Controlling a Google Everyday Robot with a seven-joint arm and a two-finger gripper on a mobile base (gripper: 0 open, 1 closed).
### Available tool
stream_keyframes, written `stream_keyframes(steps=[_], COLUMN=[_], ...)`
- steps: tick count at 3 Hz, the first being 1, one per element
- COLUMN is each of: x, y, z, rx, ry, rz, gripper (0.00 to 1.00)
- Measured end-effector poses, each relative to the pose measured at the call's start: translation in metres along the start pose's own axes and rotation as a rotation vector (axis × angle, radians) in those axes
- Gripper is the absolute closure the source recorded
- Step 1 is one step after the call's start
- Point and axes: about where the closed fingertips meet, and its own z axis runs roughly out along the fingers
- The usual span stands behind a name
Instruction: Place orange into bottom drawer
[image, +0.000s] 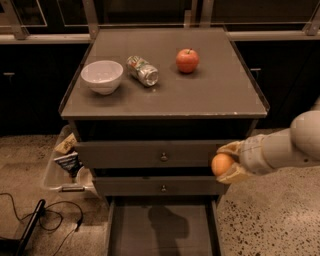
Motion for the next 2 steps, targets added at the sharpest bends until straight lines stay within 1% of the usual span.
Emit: stream_keyframes(steps=[1,2], x=[0.0003,0.0011], y=[0.0019,0.0043], z=[0.005,0.0104], rx=[-0.009,-0.022], ry=[0.009,0.004], rz=[-0.004,0.005], gripper=[1.0,1.0])
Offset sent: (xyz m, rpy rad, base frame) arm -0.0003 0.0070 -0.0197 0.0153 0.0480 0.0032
